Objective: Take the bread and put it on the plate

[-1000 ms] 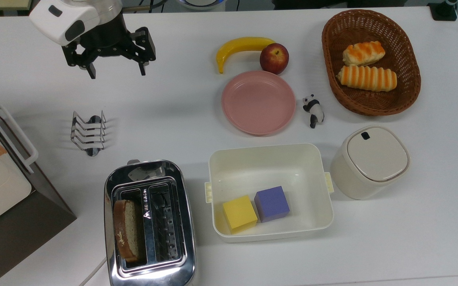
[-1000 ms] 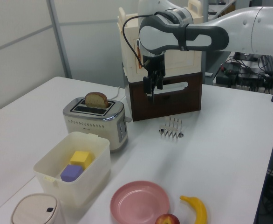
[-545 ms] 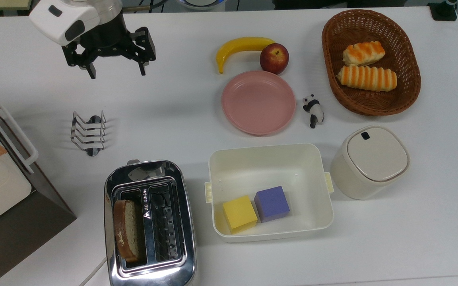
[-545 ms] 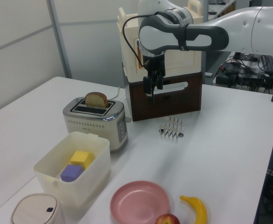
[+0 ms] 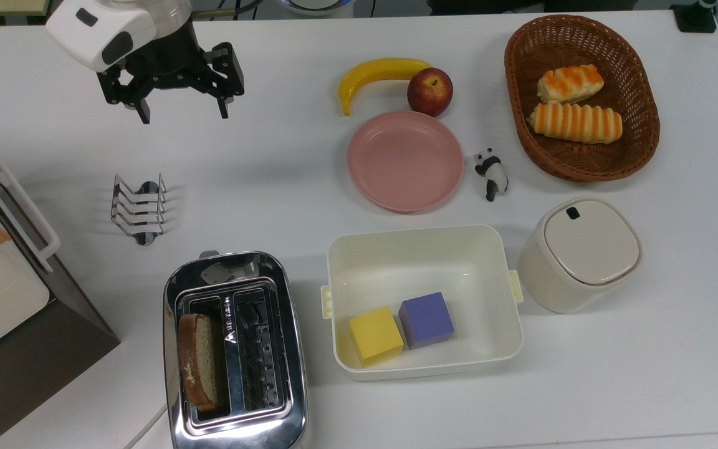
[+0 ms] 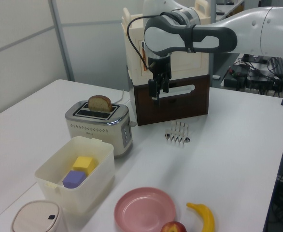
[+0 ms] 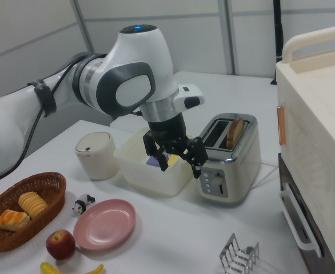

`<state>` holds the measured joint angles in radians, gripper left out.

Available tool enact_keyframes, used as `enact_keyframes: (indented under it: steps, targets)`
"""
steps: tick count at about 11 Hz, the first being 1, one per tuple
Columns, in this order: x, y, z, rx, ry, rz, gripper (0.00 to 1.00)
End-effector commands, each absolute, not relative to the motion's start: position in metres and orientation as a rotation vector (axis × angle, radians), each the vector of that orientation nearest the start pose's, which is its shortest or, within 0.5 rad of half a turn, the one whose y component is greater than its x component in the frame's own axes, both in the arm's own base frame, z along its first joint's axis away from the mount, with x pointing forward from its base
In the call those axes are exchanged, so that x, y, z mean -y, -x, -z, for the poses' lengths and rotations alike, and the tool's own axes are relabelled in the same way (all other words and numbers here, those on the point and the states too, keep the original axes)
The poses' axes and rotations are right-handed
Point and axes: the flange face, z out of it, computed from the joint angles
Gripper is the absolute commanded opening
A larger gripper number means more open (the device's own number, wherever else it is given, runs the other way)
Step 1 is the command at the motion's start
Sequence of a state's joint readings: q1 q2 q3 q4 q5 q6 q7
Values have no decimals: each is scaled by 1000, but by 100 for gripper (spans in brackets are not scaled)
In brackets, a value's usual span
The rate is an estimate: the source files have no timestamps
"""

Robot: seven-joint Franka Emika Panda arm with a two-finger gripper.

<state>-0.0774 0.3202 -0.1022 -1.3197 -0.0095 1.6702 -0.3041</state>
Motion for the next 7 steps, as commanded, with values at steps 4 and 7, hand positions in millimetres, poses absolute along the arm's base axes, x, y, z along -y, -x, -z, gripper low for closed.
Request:
enact_keyframes:
  steps: [4, 7]
  targets:
    - [106, -647, -562, 191, 3193, 84, 100]
    - [106, -666, -557, -23, 3189, 255, 100]
